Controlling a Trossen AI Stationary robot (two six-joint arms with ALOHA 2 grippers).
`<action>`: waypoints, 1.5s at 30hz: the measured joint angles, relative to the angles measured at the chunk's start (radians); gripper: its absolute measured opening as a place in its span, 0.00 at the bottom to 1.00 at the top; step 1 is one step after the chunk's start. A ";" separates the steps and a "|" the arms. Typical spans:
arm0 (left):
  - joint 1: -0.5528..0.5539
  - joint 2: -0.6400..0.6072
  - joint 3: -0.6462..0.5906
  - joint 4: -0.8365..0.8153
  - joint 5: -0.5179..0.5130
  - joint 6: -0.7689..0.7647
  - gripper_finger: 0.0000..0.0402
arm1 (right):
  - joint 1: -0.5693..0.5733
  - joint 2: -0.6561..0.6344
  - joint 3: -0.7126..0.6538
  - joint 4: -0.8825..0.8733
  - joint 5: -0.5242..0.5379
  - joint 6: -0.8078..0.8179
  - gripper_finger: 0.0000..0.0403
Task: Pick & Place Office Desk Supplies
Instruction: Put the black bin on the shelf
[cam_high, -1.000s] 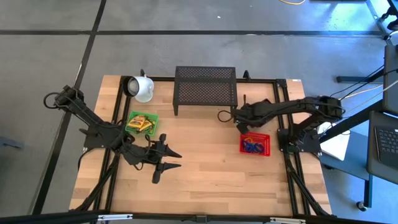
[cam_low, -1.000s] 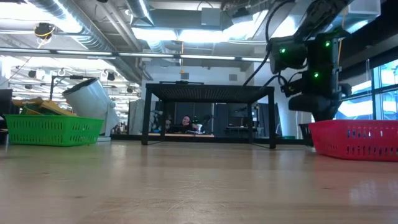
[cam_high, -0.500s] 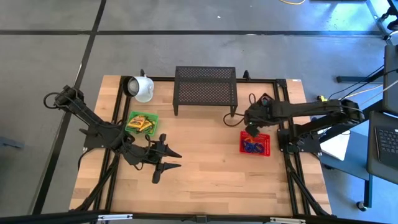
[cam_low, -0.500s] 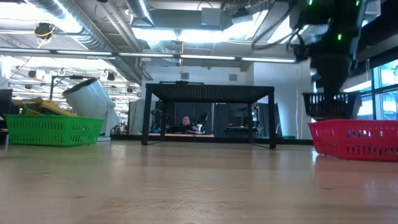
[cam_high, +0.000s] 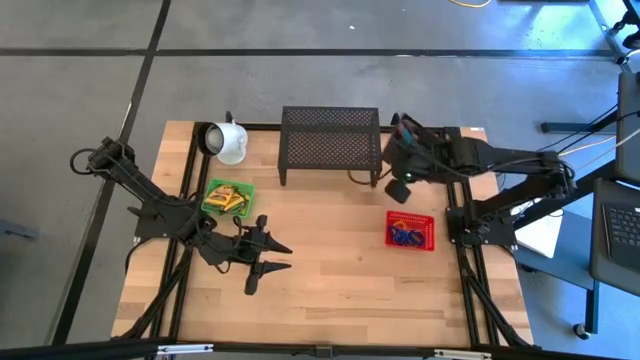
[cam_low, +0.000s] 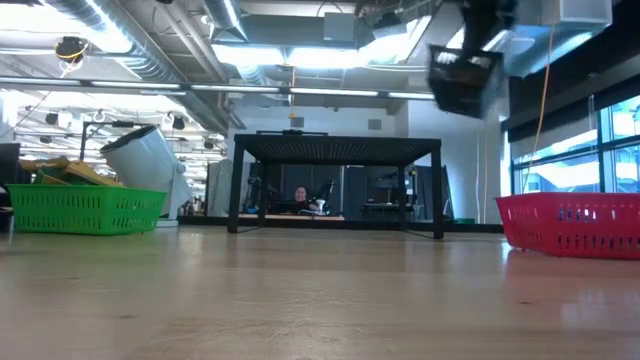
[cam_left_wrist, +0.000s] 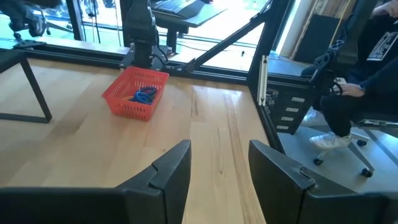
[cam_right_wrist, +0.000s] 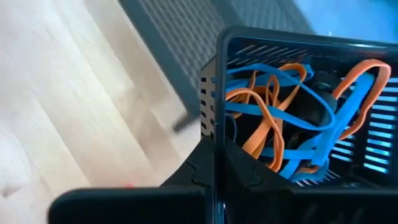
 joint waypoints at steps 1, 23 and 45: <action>0.000 0.000 0.000 0.000 0.000 0.000 0.39 | 0.000 0.022 0.030 0.016 0.000 -0.050 0.02; 0.000 0.000 0.000 -0.007 0.001 0.002 0.39 | -0.070 0.354 0.216 0.087 -0.053 -0.666 0.05; 0.000 0.000 0.000 -0.009 0.001 0.003 0.39 | -0.214 0.365 0.216 0.125 -0.138 -0.655 0.05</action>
